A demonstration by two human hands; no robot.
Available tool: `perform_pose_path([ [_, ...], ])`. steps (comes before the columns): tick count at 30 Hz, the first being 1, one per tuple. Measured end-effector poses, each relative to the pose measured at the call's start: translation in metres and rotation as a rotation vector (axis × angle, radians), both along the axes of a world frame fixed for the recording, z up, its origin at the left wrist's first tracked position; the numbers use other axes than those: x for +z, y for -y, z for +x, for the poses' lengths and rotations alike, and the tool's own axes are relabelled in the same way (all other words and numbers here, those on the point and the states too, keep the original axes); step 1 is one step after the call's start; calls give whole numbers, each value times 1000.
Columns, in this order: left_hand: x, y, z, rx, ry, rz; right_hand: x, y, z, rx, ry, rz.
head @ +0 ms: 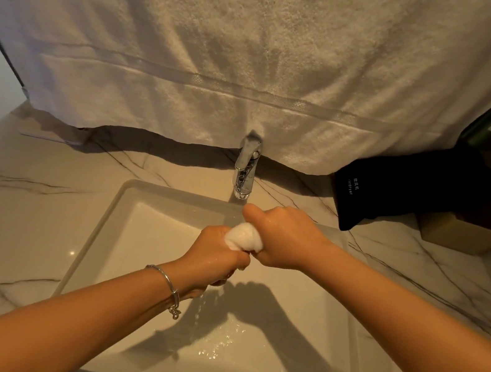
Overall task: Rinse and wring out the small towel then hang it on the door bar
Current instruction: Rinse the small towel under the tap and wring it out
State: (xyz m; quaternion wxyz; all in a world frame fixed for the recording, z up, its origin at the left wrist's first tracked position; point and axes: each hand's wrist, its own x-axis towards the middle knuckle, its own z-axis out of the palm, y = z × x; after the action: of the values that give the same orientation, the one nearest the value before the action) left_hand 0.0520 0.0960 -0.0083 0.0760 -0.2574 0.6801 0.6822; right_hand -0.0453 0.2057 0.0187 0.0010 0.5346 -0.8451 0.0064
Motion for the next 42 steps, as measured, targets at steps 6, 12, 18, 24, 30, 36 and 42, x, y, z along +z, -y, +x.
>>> perform_pose_path([
  [6, 2, -2, 1, -20, 3, -11, -2, -3, 0, -10, -8, 7],
  [12, 2, -3, 3, -37, 13, -20, -5, -6, 2, -21, -5, 24],
  [18, -1, 0, 5, -106, 30, -45, -9, -9, 9, -58, 33, -9],
  [24, 1, 11, 2, -281, -11, -260, -14, -13, 25, -217, 164, -38],
  [30, 21, 36, 0, -551, -120, -349, -10, -38, 50, -513, 550, -234],
  [36, 43, 32, 5, -280, -103, 77, 13, -55, 68, -586, 809, -676],
  [42, 58, 18, 3, -146, -347, 162, 35, -69, 73, -523, 1097, -804],
])
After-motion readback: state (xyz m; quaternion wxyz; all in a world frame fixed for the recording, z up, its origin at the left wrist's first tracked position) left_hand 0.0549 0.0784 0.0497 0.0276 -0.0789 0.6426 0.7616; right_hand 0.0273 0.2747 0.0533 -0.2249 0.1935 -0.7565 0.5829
